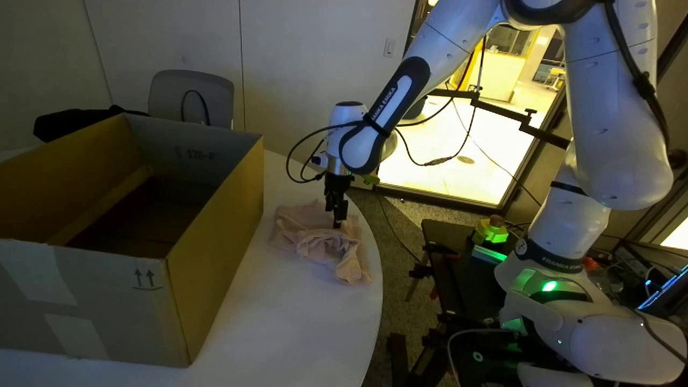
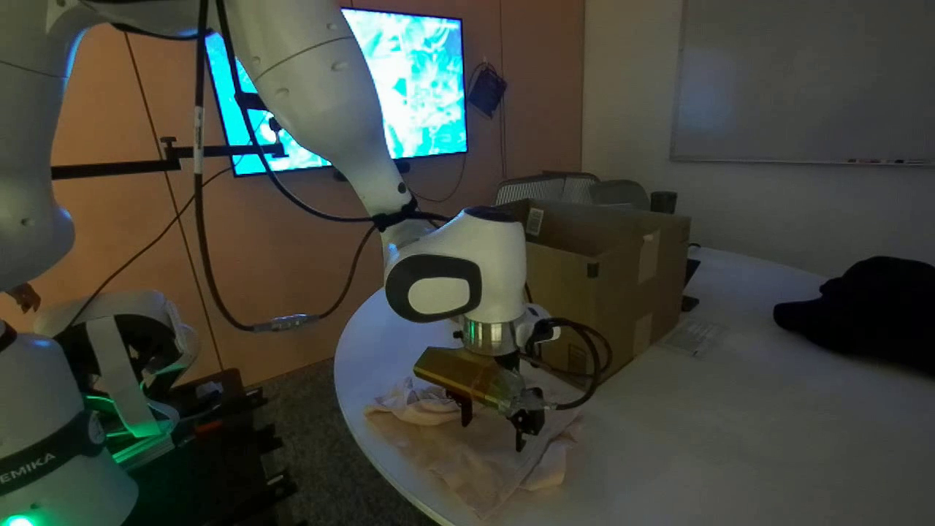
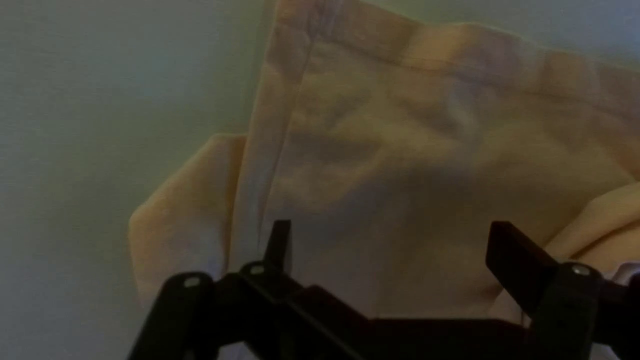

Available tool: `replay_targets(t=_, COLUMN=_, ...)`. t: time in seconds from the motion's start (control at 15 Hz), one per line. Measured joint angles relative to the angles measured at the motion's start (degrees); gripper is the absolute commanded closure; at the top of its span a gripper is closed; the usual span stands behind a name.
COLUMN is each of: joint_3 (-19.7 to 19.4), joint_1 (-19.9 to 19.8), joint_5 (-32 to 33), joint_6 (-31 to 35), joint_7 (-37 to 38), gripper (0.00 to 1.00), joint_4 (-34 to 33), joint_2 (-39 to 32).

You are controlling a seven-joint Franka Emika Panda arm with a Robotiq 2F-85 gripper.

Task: Put the black marker on the peach towel, fold the towel then put it in the box

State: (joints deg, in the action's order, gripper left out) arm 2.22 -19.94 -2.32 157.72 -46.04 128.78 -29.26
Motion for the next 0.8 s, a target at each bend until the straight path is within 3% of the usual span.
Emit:
replay_targets(t=0.4, joint_3=-1.18, joint_1=-1.01, joint_5=0.95, joint_6=0.30, joint_7=-0.51, gripper=0.00, joint_4=-5.23, joint_2=-6.45)
replay_targets(t=0.8, joint_3=-1.52, joint_1=-1.65, joint_5=1.73, joint_6=0.29, joint_7=-0.50, gripper=0.00, joint_4=-8.96, joint_2=-8.27)
